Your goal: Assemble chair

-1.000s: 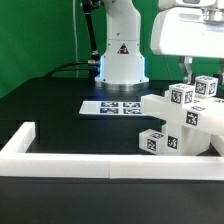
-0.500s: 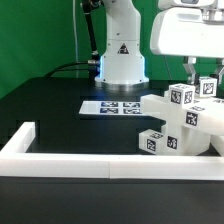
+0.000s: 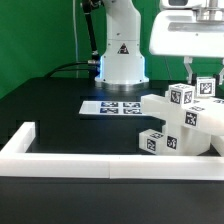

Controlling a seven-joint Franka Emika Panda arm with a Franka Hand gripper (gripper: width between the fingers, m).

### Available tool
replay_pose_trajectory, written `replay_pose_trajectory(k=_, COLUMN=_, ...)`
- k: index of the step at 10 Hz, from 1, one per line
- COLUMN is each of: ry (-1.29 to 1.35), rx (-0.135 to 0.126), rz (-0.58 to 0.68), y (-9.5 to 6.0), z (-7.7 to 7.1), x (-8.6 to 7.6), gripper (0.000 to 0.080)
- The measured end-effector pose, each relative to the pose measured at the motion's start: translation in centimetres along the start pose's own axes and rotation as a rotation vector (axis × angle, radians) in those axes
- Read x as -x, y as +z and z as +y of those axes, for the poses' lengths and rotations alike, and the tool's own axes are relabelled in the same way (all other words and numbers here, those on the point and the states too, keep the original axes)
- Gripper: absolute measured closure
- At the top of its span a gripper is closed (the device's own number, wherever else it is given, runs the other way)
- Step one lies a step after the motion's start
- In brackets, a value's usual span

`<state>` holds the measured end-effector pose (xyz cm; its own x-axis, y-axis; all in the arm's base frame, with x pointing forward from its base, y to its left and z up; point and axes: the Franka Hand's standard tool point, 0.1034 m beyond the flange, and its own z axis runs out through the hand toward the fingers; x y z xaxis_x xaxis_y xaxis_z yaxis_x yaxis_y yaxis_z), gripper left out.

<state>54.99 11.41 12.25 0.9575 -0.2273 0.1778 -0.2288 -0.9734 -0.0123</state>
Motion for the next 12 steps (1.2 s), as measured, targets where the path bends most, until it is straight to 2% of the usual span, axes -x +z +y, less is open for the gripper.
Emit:
replay_pose_trajectory(k=8, ry=0.505, rx=-0.019, rz=-0.011, y=0.00, z=-0.28, x=0.14, gripper=0.0515)
replay_pose_trajectory(k=9, ry=0.520, rx=-0.018, rz=-0.012, y=0.03, z=-0.27, x=0.16, gripper=0.0438)
replay_pose_trajectory(k=10, ry=0.493, rx=-0.017, rz=-0.011, y=0.04, z=-0.26, x=0.16, gripper=0.0438)
replay_pose_trajectory(k=11, ry=0.427, rx=-0.016, rz=-0.012, y=0.02, z=-0.32, x=0.18, gripper=0.0255)
replay_pose_trajectory(k=12, ry=0.387, rx=-0.017, rz=-0.011, y=-0.01, z=-0.44, x=0.22, gripper=0.0172)
